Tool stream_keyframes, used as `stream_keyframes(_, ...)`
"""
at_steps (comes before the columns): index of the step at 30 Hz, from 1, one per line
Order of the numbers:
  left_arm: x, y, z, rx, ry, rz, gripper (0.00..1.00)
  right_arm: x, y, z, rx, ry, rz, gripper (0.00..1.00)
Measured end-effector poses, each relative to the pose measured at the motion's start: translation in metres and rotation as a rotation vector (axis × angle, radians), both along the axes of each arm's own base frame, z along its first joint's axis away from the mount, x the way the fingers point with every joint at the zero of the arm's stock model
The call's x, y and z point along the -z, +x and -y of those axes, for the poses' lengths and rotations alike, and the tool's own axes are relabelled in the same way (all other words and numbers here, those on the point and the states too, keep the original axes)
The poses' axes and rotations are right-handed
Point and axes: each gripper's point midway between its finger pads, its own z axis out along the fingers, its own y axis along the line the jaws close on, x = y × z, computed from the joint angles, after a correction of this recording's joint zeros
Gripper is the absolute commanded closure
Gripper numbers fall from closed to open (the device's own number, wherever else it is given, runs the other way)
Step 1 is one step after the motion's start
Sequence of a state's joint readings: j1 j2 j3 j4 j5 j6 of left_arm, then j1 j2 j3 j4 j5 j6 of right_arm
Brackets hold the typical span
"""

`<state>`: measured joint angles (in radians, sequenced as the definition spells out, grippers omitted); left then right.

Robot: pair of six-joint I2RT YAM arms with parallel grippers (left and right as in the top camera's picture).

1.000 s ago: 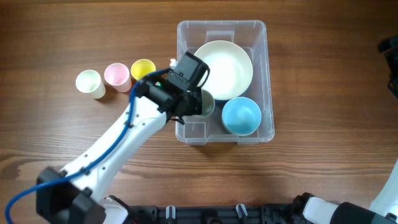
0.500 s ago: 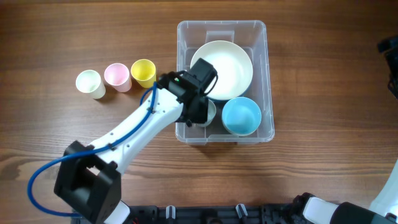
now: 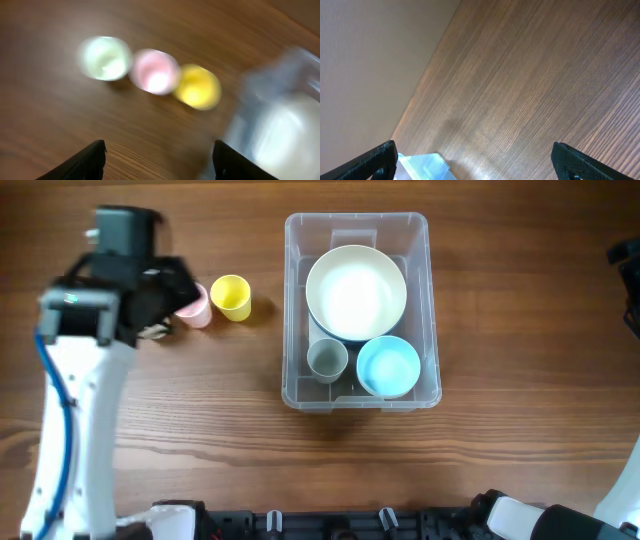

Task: Pack container
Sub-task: 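Move the left gripper to the cream cup and grasp it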

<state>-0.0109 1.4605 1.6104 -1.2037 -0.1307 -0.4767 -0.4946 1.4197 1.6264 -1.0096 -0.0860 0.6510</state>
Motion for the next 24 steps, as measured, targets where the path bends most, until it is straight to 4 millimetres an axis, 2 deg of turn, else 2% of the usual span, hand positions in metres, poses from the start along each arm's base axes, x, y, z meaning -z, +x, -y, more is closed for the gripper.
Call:
stream_keyframes(2,0.028,0.003,-0.042,-0.12,-0.023,-0.08,0.39,0.0,0.0,0.0,0.0,0.0,0.0,0.0)
stream_keyframes(4,0.062,0.009,-0.071,-0.198,-0.068,-0.158,0.41,0.0,0.0,0.0,0.0,0.0,0.0,0.0)
stream_keyframes(6,0.094,0.019,-0.092,-0.24,-0.113,-0.212,0.43,0.0,0.0,0.0,0.0,0.0,0.0,0.0)
stream_keyframes(10,0.15,0.027,-0.113,-0.274,-0.192,-0.305,0.51,0.0,0.0,0.0,0.0,0.0,0.0,0.0)
stream_keyframes(12,0.166,0.03,-0.115,-0.27,-0.211,-0.328,0.54,0.0,0.0,0.0,0.0,0.0,0.0,0.01)
stream_keyframes(16,0.171,0.035,-0.115,-0.225,-0.21,-0.324,0.62,0.0,0.0,0.0,0.0,0.0,0.0,0.0)
stream_keyframes(21,0.176,0.036,-0.114,-0.203,-0.209,-0.332,0.61,0.0,0.0,0.0,0.0,0.0,0.0,0.0)
stream_keyframes(24,0.189,0.035,-0.114,-0.2,-0.217,-0.364,0.79,0.0,0.0,0.0,0.0,0.0,0.0,0.0)
